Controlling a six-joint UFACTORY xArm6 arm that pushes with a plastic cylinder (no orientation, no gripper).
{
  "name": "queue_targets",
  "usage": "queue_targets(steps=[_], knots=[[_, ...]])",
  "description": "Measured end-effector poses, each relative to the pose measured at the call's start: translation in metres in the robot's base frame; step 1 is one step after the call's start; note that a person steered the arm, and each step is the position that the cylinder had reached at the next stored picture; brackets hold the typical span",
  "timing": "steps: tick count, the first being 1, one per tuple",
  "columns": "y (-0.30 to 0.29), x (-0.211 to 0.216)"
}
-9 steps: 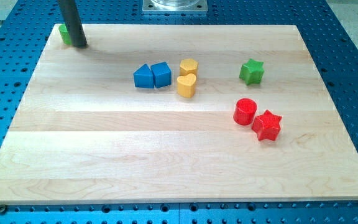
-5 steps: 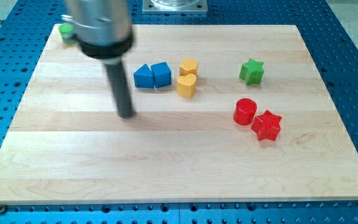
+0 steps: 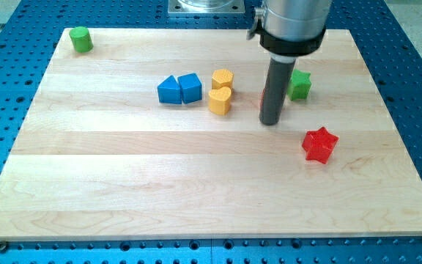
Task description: Place the red circle at the top center
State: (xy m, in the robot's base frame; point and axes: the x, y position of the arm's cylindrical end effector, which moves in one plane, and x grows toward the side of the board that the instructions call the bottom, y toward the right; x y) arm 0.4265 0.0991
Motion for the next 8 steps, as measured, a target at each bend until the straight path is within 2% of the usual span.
queue_targets(steps=[1, 2, 3, 5, 7, 8], knots=[[0.019, 0.026], [0.013, 0.009], [-0.021, -0.045], [0.027, -0.02], [-0.031, -0.149], [-0.034, -0.158]])
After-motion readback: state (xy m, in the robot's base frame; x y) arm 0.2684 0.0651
